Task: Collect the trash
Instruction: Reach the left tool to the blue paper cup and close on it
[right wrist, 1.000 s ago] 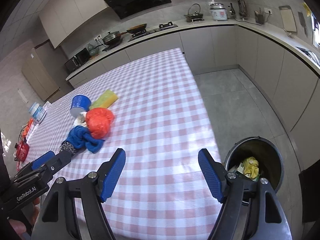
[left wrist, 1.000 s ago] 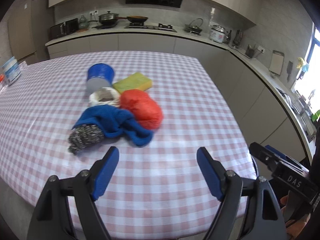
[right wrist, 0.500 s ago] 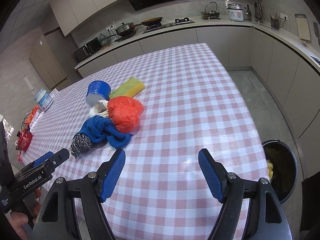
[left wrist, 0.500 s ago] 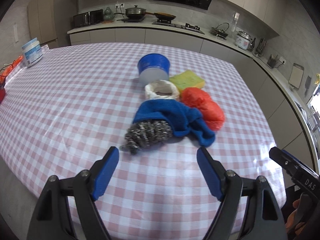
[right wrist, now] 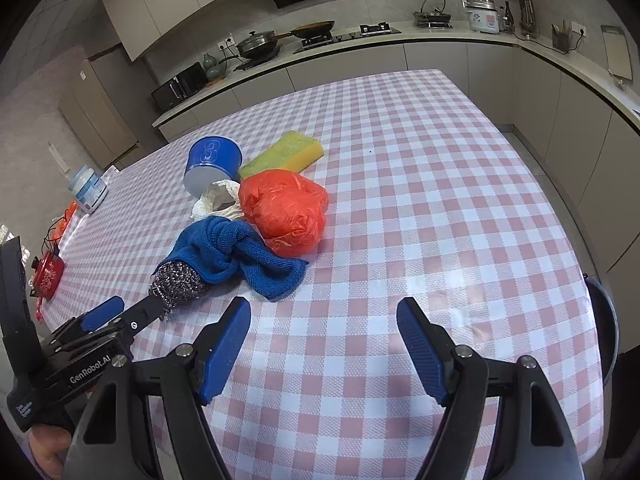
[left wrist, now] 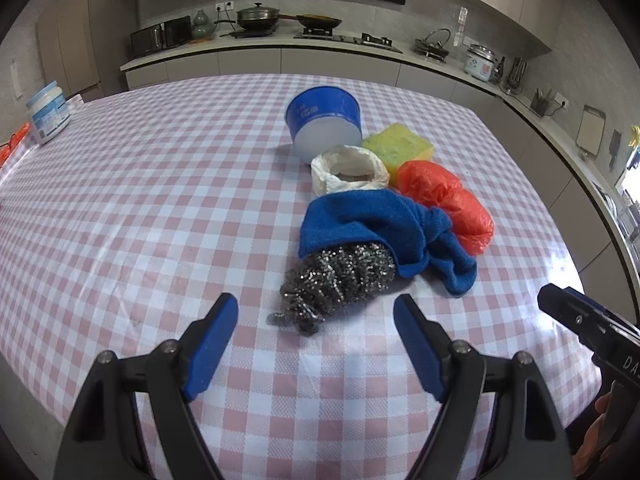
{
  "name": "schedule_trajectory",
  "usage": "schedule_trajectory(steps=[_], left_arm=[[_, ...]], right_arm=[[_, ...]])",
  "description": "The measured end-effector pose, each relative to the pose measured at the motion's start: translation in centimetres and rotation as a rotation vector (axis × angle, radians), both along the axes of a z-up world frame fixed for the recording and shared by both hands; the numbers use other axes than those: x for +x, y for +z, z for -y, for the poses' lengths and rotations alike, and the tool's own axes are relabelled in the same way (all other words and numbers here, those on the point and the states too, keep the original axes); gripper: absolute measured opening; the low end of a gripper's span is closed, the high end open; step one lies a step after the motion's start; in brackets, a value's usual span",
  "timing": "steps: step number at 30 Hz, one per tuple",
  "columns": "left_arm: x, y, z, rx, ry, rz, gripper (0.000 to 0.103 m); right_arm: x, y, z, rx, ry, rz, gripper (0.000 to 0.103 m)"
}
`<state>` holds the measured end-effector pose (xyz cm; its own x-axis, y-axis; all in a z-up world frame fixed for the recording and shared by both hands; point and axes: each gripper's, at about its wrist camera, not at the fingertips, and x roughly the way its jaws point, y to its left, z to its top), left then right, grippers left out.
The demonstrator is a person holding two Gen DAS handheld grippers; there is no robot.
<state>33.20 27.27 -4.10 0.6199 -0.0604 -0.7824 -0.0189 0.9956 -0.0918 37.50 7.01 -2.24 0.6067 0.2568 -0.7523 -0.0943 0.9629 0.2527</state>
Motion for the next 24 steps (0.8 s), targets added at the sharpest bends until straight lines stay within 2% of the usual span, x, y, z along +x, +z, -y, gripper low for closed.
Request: schedule_trajectory(steps=[9,24], left_arm=[[1.8,-0.8,-0.4,-0.008,-0.036,-0.019,0.081],[4.1,1.6,-1.5,-0.026,-0.060,0.009,0.081]], right_arm=[[1.3,-0.6,-1.6,-0.007,-0.014,-0.007,0.077],[3.9,1.2,-3.1,-0.027,-0.047,0.026,0.077]])
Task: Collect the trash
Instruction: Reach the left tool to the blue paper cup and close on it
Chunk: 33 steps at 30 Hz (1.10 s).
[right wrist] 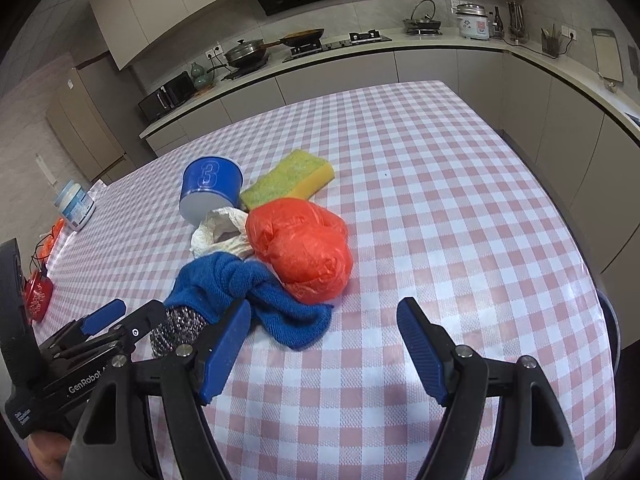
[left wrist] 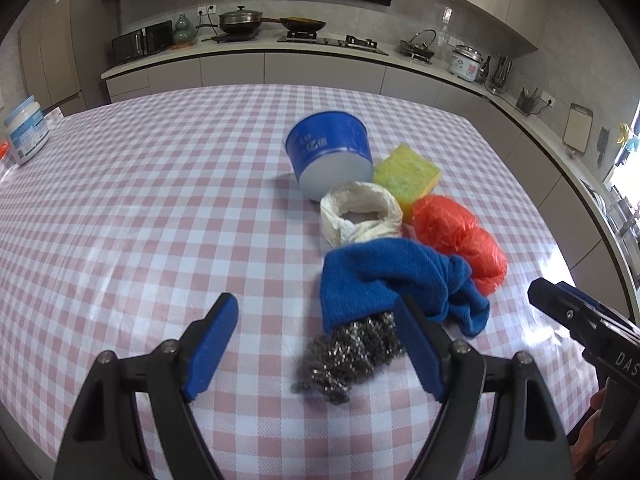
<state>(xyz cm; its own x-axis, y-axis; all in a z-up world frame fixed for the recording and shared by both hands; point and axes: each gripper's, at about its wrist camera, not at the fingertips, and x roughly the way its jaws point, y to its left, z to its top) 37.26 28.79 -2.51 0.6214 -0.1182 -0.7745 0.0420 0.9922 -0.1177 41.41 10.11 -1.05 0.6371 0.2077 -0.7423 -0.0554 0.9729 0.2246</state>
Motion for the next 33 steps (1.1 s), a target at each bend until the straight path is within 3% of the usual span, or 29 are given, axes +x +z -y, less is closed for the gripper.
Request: schedule_trajectory(steps=[14,33], left_arm=[[4.2,1.3,0.5,-0.003,0.104,0.023,0.081],[10.6,2.1,0.2,-0.021,-0.001,0.033,0.081]], right_arm=[[6.3,0.9,-0.7,0.001,0.102,0.013,0.078],[12.8,0.0,-4.5,-0.022,0.021,-0.013,0.078]])
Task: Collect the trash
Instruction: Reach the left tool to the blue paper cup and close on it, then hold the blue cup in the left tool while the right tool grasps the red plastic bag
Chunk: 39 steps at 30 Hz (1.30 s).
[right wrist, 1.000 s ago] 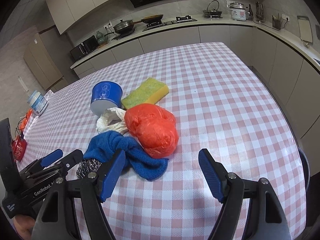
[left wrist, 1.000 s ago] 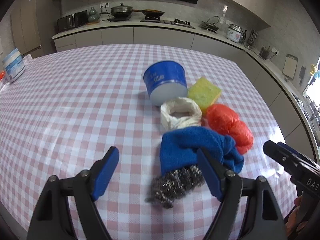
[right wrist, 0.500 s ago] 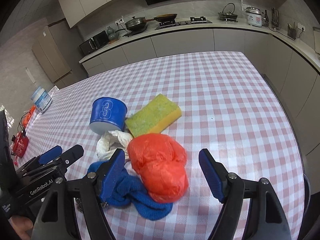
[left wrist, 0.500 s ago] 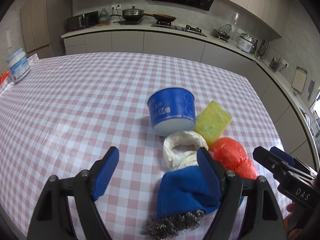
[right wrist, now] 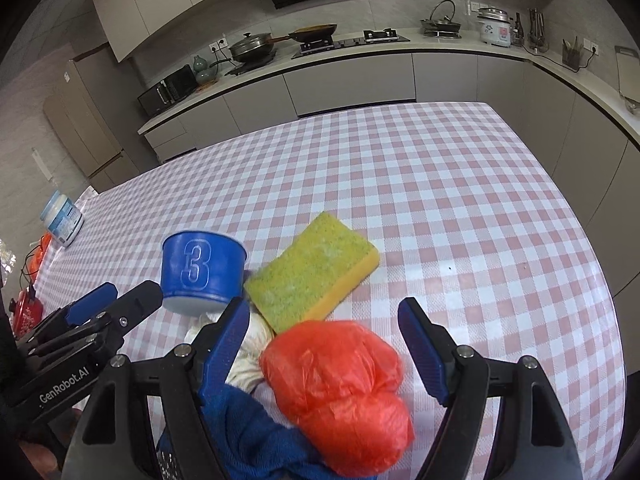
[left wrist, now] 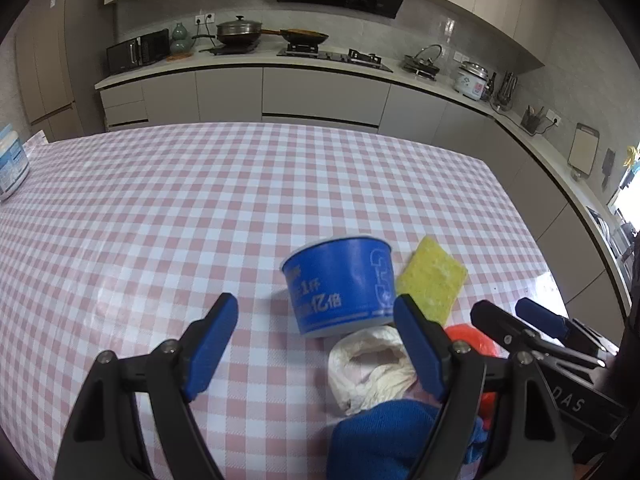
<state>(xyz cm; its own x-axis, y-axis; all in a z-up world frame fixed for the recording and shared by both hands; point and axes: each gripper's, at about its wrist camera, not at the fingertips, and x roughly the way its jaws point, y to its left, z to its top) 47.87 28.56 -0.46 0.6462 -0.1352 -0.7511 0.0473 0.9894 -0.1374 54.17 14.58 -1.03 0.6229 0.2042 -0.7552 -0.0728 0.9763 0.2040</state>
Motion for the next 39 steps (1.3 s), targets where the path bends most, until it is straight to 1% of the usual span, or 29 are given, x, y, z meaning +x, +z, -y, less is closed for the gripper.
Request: schedule_trajectory(steps=[8,17,21,27,31,34,39], left_arm=[[1.8,-1.1,1.0,0.010,-0.018,-0.036,0.081],[3.5,-2.2,1.4,0.001,-0.020,-0.068,0.083],[4.1,-2.9,0.9,-0.015,-0.009,-0.093,0.083],[4.6,-3.2,0.4,-0.043,0.001,-0.102,0.083],[4.8,-3.5,-0.1,-0.051,0.003,-0.109,0.083],[4.7,-3.7,-0.5,-0.051,0.001,-0.113,0.083],[4.3,-4.2,0.0,-0.055,-0.007,-0.120,0.082]], right_arm=[[3.0,-0.8,0.2,-0.003,-0.016,-0.024,0.079],[5.8,-2.3,0.4,-0.001,-0.013,-0.061,0.081],[7.0,-2.9,0.0,0.000,-0.005,-0.080,0.081],[8.5,-4.0,-1.7,-0.027,0.027,-0.113,0.081],[8.7,-4.7,-2.6,-0.073,0.049,-0.122,0.082],[8.6,-4.8,-2.5,-0.086,0.050,-0.118,0.085],[8.2,-5.0,-0.3,-0.084,0.016,-0.119,0.087]])
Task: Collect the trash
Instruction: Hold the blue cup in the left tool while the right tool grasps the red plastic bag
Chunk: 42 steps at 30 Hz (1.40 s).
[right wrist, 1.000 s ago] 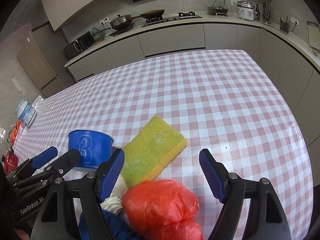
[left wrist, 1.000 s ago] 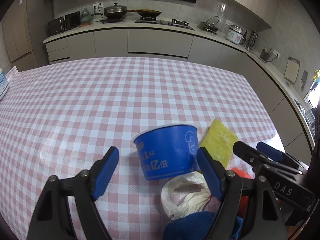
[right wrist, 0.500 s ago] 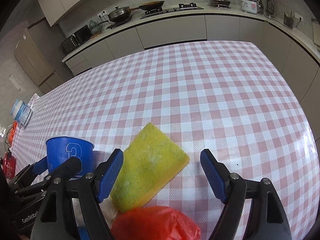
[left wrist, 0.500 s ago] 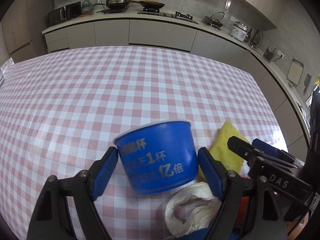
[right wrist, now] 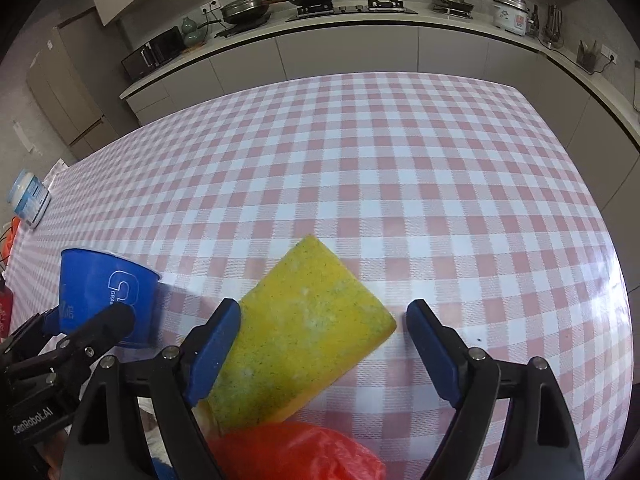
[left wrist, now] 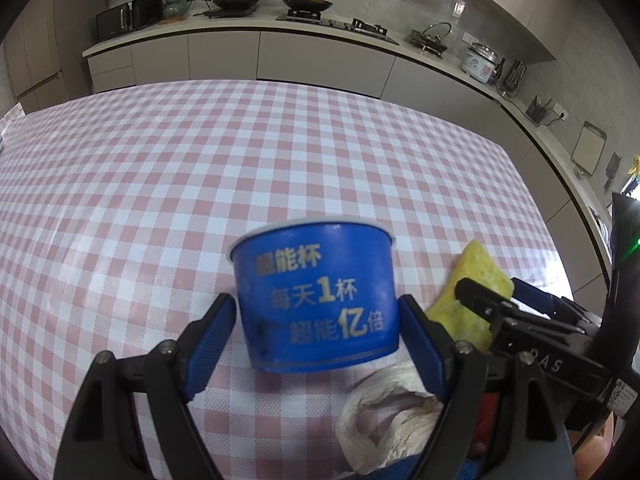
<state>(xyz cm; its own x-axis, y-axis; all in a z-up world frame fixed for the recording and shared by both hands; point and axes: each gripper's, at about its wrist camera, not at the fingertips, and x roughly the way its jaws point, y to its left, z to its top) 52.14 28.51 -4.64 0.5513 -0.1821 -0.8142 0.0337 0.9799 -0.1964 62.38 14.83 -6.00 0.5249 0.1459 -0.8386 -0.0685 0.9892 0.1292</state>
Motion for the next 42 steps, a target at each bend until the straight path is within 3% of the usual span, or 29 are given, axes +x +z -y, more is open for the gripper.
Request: schedule_trajectory(steps=[16,29,42], left_arm=[[-1.1,0.4,1.1,-0.005,-0.006,0.037,0.077],[-3.9,1.0,-0.7,0.001,-0.008,0.080,0.077],[-9.7,1.8,-1.8,0.006,0.005,0.121,0.077]], right_arm=[[-3.0,1.9,5.2,0.068,-0.092,0.040,0.088],[-6.3,1.8,2.9,0.082,-0.052,0.039,0.088],[-11.7,1.3,2.7,0.130,-0.013,0.023,0.088]])
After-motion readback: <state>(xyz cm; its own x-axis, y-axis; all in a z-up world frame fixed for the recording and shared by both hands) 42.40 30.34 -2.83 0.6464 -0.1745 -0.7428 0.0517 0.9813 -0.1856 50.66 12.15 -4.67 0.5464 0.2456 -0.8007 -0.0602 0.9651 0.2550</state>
